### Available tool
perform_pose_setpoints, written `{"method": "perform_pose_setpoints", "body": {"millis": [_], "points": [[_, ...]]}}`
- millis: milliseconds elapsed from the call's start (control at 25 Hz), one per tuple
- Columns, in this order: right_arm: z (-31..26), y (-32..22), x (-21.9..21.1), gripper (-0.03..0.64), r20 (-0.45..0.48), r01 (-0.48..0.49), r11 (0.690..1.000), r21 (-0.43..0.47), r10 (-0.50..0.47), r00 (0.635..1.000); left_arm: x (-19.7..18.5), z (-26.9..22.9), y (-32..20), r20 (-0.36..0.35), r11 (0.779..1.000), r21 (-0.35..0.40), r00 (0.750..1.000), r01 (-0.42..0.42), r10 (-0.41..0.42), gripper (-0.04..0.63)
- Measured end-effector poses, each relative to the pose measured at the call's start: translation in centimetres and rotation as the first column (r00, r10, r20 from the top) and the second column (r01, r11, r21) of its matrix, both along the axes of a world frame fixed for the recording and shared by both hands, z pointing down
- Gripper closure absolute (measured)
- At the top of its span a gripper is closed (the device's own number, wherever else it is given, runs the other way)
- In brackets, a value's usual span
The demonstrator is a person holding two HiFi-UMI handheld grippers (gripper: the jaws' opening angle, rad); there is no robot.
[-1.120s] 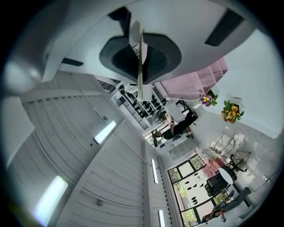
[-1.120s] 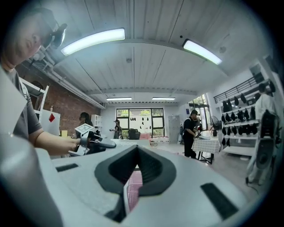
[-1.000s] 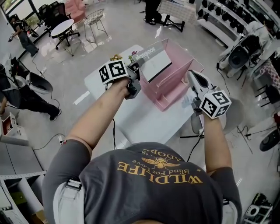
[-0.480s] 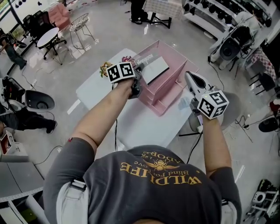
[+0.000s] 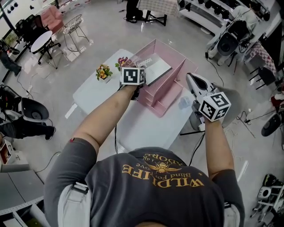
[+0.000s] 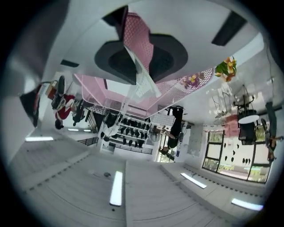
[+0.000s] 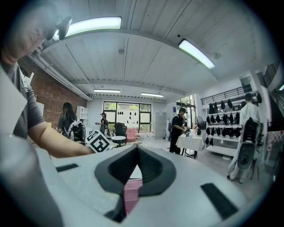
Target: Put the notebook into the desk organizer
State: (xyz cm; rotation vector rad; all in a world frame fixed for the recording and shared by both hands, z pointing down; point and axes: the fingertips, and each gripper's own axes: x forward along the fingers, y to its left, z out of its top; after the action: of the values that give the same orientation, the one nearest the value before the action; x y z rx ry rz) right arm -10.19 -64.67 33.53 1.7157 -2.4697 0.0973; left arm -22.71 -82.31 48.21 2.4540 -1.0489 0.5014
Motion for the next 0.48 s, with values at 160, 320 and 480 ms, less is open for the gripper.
{"method": "perform_pose_setpoints", "body": {"millis": [160, 320, 480], "points": [[0.2, 0.4, -0.1, 0.617, -0.007, -0.004, 1.0, -0.001, 0.004, 1.0, 0.1, 0.8, 0.1, 0.151, 0.992, 0.115, 0.988, -0.051, 0.033, 0.453], [0.3, 0.8, -0.5, 0.617, -0.013, -0.002, 1.0, -0.002, 0.002, 1.0, 0.0, 0.9, 0.0, 0.254, 0.974, 0.202, 0.966, -0.099, 0.046, 0.414], [0.5, 1.3, -0.6, 0.617, -0.015, 0.0, 1.0, -0.005, 0.0, 1.0, -0.3, 1.2, -0.2, 0.299, 0.968, 0.226, 0.953, -0.111, 0.039, 0.346]]}}
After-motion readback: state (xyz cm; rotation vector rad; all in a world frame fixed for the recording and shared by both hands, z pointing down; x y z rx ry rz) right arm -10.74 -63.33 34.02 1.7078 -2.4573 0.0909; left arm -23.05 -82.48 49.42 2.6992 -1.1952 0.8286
